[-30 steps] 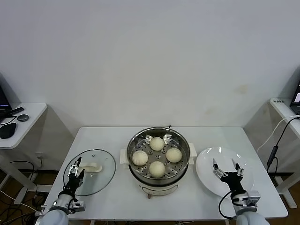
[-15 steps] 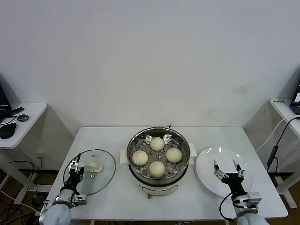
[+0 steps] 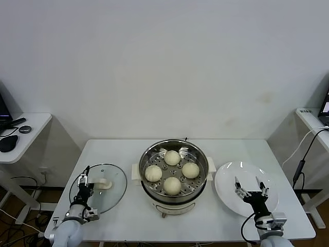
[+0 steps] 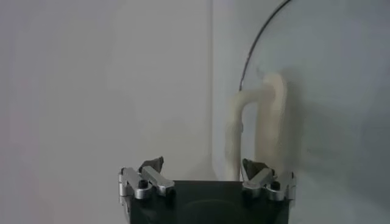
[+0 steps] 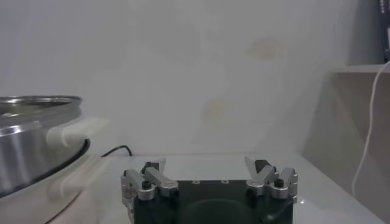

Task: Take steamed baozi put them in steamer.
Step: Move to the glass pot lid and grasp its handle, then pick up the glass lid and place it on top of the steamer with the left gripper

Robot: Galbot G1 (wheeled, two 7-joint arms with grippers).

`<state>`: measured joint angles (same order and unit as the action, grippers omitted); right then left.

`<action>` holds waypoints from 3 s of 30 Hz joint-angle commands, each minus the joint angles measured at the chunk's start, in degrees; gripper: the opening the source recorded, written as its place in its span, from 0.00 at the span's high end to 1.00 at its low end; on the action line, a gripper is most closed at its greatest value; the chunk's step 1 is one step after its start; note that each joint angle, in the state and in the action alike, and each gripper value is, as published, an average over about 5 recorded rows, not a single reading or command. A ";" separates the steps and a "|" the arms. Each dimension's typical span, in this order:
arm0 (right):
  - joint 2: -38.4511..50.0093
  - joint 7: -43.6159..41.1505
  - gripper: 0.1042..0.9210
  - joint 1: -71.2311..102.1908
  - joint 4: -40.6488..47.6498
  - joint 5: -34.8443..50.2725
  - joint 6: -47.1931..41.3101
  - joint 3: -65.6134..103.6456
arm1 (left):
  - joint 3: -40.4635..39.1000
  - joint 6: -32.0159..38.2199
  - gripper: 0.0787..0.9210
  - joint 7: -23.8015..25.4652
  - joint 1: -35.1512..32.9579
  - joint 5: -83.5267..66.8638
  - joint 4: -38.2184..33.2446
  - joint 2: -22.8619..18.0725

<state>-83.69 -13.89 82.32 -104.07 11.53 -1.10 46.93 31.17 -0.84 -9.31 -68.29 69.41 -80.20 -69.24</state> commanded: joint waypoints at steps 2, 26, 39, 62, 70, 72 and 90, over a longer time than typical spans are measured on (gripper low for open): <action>-0.12 0.08 0.12 0.08 0.21 -0.28 0.04 -0.04 | -0.49 -0.60 0.12 -2.16 1.87 0.04 2.98 -0.40; -0.50 0.33 0.12 0.38 0.12 -1.00 0.03 -0.61 | 0.01 0.95 0.58 -1.55 1.65 0.59 2.78 0.02; -0.50 0.51 0.12 0.54 -0.58 -0.84 -0.16 -1.44 | -1.47 -25.07 0.89 1.48 -6.50 0.06 -20.85 2.20; -0.57 0.52 0.12 0.88 -0.71 -0.08 -1.06 1.19 | -19.57 -38.81 0.89 25.00 -7.43 16.76 -50.54 -11.12; -0.97 0.42 0.12 2.09 -0.99 -0.72 -1.00 2.34 | -30.15 -38.78 0.89 26.45 -3.15 19.14 -43.68 -13.35; -1.02 0.40 0.12 2.31 -0.90 -0.89 -0.94 2.53 | -31.67 -38.78 0.89 27.61 -1.85 18.76 -42.80 -13.65; -3.39 0.45 0.12 2.30 -1.12 -2.79 -1.19 2.21 | -40.41 -38.80 0.89 29.94 13.49 13.57 -30.44 -15.73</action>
<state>-86.47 -13.48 84.63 -105.12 9.16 -2.22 49.06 -3.20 -39.25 19.74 -63.46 84.24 -117.58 -83.66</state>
